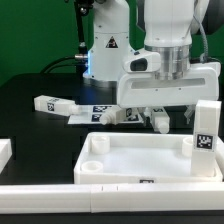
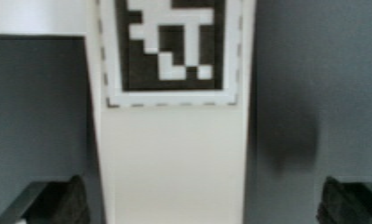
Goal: Assemble desk
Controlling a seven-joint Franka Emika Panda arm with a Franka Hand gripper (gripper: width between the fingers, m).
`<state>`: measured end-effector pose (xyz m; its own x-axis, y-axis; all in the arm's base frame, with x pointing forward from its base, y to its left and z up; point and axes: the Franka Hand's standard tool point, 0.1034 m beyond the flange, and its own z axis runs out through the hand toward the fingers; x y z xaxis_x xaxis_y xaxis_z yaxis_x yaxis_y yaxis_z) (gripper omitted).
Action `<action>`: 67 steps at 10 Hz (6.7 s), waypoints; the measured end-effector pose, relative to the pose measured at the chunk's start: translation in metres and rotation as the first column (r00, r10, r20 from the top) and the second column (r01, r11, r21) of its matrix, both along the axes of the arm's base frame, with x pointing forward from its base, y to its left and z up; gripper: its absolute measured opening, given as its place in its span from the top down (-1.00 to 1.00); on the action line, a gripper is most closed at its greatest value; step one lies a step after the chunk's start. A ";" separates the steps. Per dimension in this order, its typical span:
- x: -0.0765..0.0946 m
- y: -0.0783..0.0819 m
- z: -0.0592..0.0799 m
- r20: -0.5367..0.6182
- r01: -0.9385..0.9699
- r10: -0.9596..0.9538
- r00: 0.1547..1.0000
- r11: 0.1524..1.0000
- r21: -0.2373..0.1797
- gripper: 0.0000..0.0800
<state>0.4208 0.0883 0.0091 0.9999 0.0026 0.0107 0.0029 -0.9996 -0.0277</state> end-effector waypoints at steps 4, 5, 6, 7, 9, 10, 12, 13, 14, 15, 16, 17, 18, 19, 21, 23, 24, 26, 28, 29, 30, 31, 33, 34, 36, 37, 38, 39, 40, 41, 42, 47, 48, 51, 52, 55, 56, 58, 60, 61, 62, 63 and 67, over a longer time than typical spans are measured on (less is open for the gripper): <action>0.000 0.001 0.000 0.001 -0.003 0.003 1.000 1.000 0.000 0.29; 0.004 0.012 0.003 -0.005 0.005 -0.005 1.000 1.000 0.006 0.29; 0.013 0.030 0.006 -0.015 0.034 -0.034 0.999 0.999 0.018 0.29; 0.025 0.052 0.012 -0.022 0.094 -0.093 0.995 0.995 0.032 0.29; 0.044 0.066 0.023 0.023 -0.034 0.033 0.999 0.999 0.041 0.29; 0.043 0.064 0.021 0.021 -0.080 0.079 0.997 0.996 0.037 0.29; 0.043 0.062 0.021 0.028 -0.198 0.197 0.980 0.980 0.029 0.28; 0.044 0.063 0.022 0.047 -0.330 0.330 0.943 0.944 0.012 0.28; 0.046 0.068 0.025 0.098 -0.521 0.522 0.847 0.853 -0.033 0.28; 0.040 0.072 0.027 0.099 -0.593 0.594 0.798 0.804 -0.046 0.28; 0.039 0.069 0.029 0.114 -0.638 0.641 0.759 0.767 -0.068 0.28; 0.039 0.068 0.028 0.106 -0.688 0.692 0.714 0.722 -0.077 0.28; 0.039 0.067 0.028 0.102 -0.722 0.727 0.679 0.687 -0.085 0.28; 0.039 0.066 0.028 0.100 -0.758 0.763 0.638 0.646 -0.095 0.28; 0.024 0.060 0.024 0.102 -0.904 0.918 0.384 0.396 -0.162 0.28; 0.020 0.059 0.020 0.102 -0.955 0.983 0.149 0.170 -0.243 0.28; 0.019 0.059 0.019 0.087 -0.963 0.990 0.109 0.127 -0.238 0.28; 0.016 0.065 0.019 0.065 -0.968 0.997 -0.030 -0.013 -0.249 0.28; -0.005 0.098 0.020 0.033 -0.905 0.939 -0.343 -0.322 -0.277 0.28; -0.013 0.101 0.019 0.019 -0.863 0.898 -0.439 -0.415 -0.287 0.28; -0.010 0.096 0.019 0.009 -0.858 0.893 -0.451 -0.430 -0.282 0.28; -0.010 0.098 0.019 -0.004 -0.824 0.860 -0.510 -0.490 -0.284 0.28; -0.014 0.100 0.020 -0.019 -0.765 0.805 -0.593 -0.571 -0.297 0.28; -0.029 0.102 0.019 -0.003 -0.736 0.786 -0.618 -0.581 -0.349 0.28; -0.053 0.076 0.005 -0.027 -0.676 0.711 -0.703 -0.680 -0.286 0.28; -0.053 0.073 0.003 -0.030 -0.663 0.696 -0.718 -0.696 -0.274 0.28; -0.053 0.073 0.003 -0.029 -0.668 0.701 -0.713 -0.692 -0.274 0.28; -0.054 0.073 0.003 -0.028 -0.669 0.701 -0.713 -0.691 -0.273 0.28; -0.054 0.073 0.003 -0.028 -0.669 0.701 -0.713 -0.691 -0.273 0.05; -0.054 0.073 0.003 -0.028 -0.669 0.701 -0.712 -0.691 -0.273 -0.40; -0.054 0.075 0.003 -0.024 -0.685 0.716 -0.697 -0.676 -0.274 -0.56; -0.002 0.124 0.062 -0.003 -0.876 0.921 -0.389 -0.371 -0.307 -0.62; 0.001 0.130 0.064 0.019 -0.899 0.945 -0.327 -0.305 -0.313 -0.62; 0.003 0.123 0.063 0.066 -0.948 0.988 -0.141 -0.115 -0.298 -0.62; 0.006 0.115 0.063 0.076 -0.958 0.996 -0.052 -0.028 -0.287 -0.62; -0.005 0.140 0.070 0.176 -0.877 0.897 0.405 0.436 -0.204 -0.62; -0.010 0.146 0.069 0.195 -0.876 0.895 0.401 0.437 -0.205 -0.62; -0.007 0.143 0.069 0.214 -0.818 0.833 0.509 0.546 -0.180 -0.62; -0.001 0.131 0.069 0.223 -0.746 0.759 0.612 0.647 -0.156 -0.62; 0.011 0.103 0.068 0.216 -0.679 0.693 0.688 0.719 -0.146 -0.62; 0.020 0.077 0.067 0.222 -0.573 0.586 0.779 0.810 -0.125 -0.62; 0.025 0.059 0.065 0.220 -0.491 0.502 0.837 0.865 -0.107 -0.62; 0.025 0.052 0.063 0.220 -0.230 0.232 0.948 0.973 -0.037 -0.62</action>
Offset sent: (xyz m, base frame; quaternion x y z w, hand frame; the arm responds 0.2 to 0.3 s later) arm 0.0000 0.0000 0.0000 0.0000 0.0000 0.0000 1.0000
